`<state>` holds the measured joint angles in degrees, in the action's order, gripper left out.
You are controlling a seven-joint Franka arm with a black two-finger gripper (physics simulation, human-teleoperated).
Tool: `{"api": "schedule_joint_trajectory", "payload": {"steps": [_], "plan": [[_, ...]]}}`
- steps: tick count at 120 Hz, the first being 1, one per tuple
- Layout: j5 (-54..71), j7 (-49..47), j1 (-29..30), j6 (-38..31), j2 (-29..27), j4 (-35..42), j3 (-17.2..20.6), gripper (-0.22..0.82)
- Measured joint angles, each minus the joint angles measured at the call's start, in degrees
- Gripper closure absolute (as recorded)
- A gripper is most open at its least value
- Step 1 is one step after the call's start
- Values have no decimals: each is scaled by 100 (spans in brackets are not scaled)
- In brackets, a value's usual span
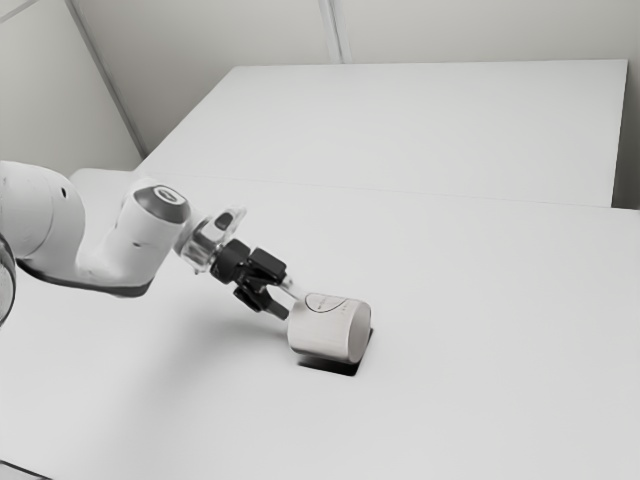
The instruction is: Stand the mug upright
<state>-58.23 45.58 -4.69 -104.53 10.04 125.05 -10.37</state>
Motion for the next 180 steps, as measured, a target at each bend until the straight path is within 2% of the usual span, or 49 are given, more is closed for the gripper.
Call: {"api": "schedule_joint_trajectory", "payload": {"steps": [20,30,67,86,112,128,141,153,180], "plan": [[-588,396,11,608,362,-4,0,0],[-805,552,12,811,400,-9,2,5],[-1049,900,12,1211,554,-29,25,55],[-1056,1026,9,1279,533,-77,51,69],[-1005,1163,4,1291,468,-101,71,77],[-611,1211,-53,1067,-144,-112,91,78],[276,1234,-59,666,-594,-286,201,78],[1269,1239,-72,164,-761,-357,306,78],[3824,1258,215,-1243,-1250,-214,943,78]]}}
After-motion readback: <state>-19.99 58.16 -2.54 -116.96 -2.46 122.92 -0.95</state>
